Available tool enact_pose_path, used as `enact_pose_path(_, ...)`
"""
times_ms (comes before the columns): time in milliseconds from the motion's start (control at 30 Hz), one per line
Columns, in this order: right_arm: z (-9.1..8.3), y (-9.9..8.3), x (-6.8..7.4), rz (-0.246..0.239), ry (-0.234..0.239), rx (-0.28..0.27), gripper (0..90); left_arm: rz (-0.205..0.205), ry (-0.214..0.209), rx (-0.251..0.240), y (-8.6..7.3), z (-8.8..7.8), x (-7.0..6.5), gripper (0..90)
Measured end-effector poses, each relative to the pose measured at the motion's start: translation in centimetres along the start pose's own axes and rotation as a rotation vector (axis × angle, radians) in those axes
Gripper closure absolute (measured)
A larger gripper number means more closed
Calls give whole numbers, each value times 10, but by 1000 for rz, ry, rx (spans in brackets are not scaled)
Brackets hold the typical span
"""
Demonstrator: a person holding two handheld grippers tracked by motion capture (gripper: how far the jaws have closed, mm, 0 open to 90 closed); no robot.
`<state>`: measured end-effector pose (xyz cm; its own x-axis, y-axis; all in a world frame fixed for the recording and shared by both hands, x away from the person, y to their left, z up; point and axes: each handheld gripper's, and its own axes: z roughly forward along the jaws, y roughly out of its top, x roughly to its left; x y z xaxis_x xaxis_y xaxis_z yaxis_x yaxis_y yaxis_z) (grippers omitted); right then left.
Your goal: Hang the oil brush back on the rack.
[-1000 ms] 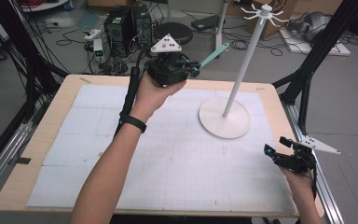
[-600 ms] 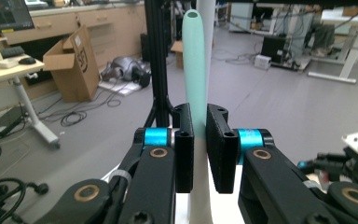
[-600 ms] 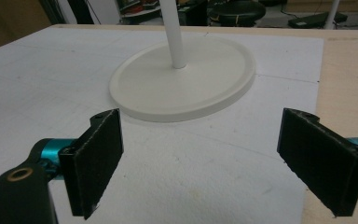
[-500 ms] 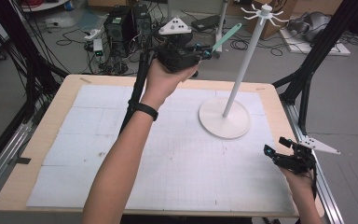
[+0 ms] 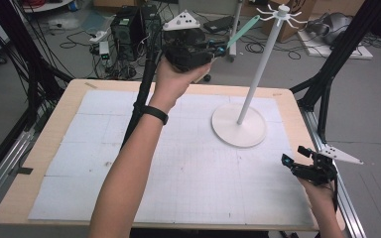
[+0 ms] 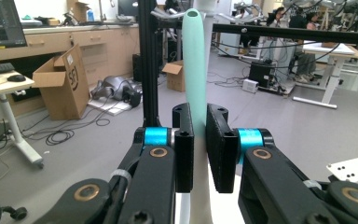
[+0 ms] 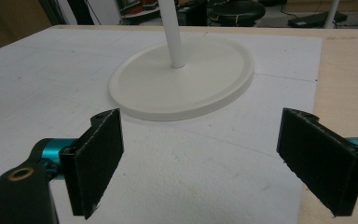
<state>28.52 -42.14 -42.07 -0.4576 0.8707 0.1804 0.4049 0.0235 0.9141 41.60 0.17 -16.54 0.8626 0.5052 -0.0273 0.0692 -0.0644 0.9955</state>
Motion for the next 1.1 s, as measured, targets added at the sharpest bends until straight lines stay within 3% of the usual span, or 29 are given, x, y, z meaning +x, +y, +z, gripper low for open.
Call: enact_pose_path(1100, -1, 0, -1, -1, 1, -7, 135, 11, -19, 35, -3, 20, -5, 818)
